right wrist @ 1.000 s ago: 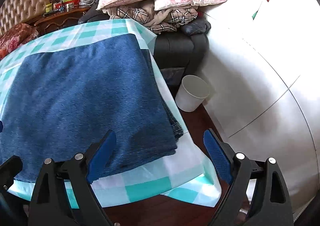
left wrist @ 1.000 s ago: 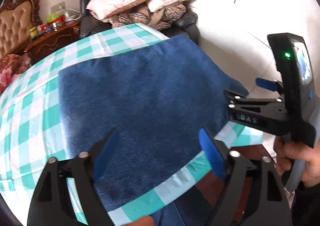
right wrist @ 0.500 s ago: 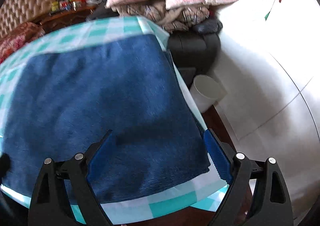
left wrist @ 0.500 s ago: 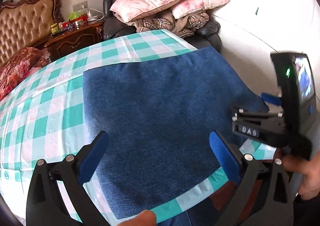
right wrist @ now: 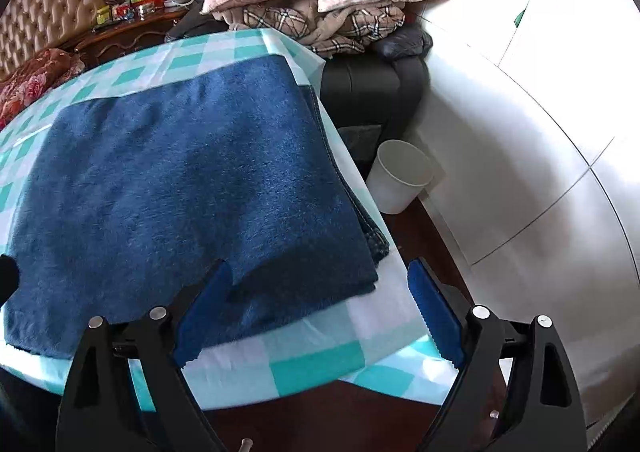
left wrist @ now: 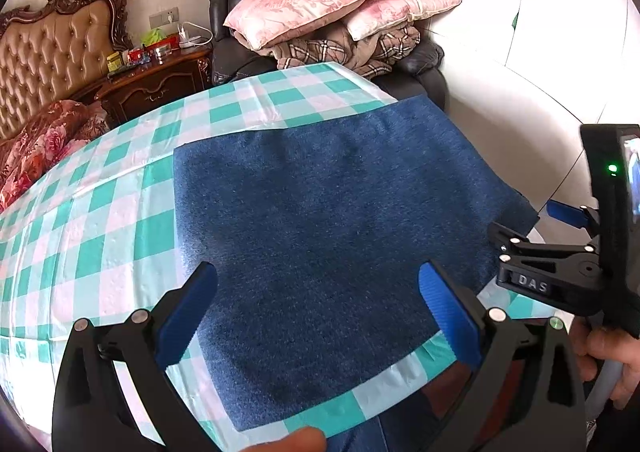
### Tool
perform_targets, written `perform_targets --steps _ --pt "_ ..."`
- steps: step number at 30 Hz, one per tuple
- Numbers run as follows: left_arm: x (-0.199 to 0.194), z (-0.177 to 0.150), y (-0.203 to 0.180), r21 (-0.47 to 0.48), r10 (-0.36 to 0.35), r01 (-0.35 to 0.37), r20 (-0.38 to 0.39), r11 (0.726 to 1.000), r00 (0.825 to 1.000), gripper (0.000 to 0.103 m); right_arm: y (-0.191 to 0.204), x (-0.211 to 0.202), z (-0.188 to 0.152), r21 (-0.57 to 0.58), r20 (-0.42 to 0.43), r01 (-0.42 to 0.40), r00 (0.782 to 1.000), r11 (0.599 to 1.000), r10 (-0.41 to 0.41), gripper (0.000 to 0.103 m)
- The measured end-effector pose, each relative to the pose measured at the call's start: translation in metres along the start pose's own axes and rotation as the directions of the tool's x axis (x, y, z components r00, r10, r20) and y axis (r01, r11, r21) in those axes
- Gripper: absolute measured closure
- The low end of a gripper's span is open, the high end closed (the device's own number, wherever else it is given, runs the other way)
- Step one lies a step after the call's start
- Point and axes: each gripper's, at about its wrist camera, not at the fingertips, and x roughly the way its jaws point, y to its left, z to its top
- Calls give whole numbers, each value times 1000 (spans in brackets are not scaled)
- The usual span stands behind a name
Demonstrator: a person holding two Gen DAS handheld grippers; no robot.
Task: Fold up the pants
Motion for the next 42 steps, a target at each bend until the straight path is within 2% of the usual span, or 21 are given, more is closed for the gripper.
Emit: perform_targets --steps 12,17,42 --pt "-30 0 6 -27 -23 24 36 999 999 2 4 -52 0 34 71 -61 996 998 59 17" --pt "-37 1 7 -35 -26 28 45 999 999 2 9 -61 2 30 85 -68 994 997 66 17" --pt "-40 5 0 -26 -40 41 54 999 998 2 3 -59 4 49 85 -83 993 995 78 18"
